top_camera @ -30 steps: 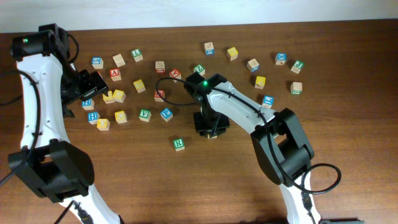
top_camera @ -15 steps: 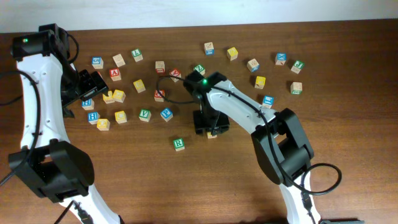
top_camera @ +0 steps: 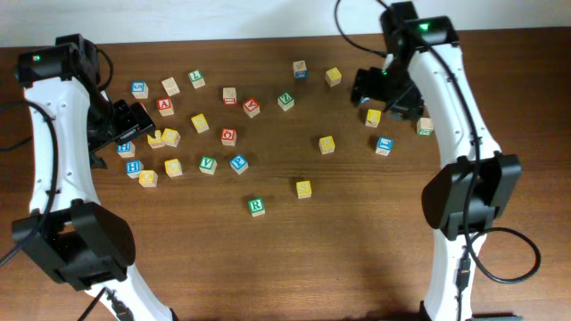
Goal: Spell out RSS
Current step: 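Raise the right arm away to the upper right, then grasp a second yellow S block with the left gripper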
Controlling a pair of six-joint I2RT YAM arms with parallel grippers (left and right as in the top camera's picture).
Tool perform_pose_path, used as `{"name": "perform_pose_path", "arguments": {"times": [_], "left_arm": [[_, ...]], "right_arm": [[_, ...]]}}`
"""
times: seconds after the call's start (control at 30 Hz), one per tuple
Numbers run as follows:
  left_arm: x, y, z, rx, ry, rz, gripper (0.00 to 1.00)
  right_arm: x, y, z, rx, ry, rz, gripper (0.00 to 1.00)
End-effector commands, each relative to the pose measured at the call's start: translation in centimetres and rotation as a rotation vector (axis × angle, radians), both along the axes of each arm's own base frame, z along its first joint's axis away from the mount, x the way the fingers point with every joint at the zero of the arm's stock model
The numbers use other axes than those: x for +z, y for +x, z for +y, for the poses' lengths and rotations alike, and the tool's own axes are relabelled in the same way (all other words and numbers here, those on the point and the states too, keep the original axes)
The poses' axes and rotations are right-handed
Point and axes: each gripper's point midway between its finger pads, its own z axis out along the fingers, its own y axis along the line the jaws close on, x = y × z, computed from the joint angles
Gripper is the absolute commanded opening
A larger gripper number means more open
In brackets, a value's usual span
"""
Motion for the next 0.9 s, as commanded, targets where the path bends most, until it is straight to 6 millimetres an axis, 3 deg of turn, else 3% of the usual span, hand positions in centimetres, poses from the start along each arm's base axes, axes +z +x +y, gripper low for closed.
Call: {"name": "perform_pose_path", "arguments": {"times": [0.0, 0.17, 0.27, 0.43, 0.5, 0.6, 0.7, 0.77, 0.87], "left_arm": [[0.4, 0.0, 0.1, 0.004, 0.003, -0.013, 0.99], [0.4, 0.0, 0.1, 0.004, 0.003, -0.013, 0.99], [0.4, 0.0, 0.1, 0.004, 0.003, -0.013, 0.99], [0.4, 0.0, 0.1, 0.004, 0.003, -0.013, 0.99], [0.4, 0.0, 0.1, 0.004, 0.003, -0.013, 0.99], [0.4, 0.0, 0.1, 0.004, 0.003, -0.013, 0.99], [0.4, 0.0, 0.1, 0.004, 0.003, -0.013, 0.99], [0.4, 0.0, 0.1, 0.004, 0.002, -0.013, 0.99], [0.4, 0.0, 0.1, 0.004, 0.003, -0.013, 0.99]], "right_arm": [[0.6, 0.3, -2.4, -0.051, -0.007, -0.011, 0.98], [0.4, -0.9, -2.0, -0.041, -0.002, 0.038, 0.98], [1.0, -1.0, 2.4, 0.142, 0.177, 0.014, 0.98], [1.2, -1.8, 8.3, 0.363, 0.177, -0.025, 0.98], [1.2, -2.7, 11.5, 0.439, 0.178, -0.031, 0.98], [0.9, -4.0, 14.1, 0.508, 0.142, -0.021, 0.98], [0.4, -4.1, 10.5, 0.353, -0.059, 0.019, 0.98], [1.9, -4.2, 8.0, 0.281, -0.075, 0.019, 0.98], [6.0, -4.4, 2.4, 0.167, -0.112, -0.05, 0.98]]}}
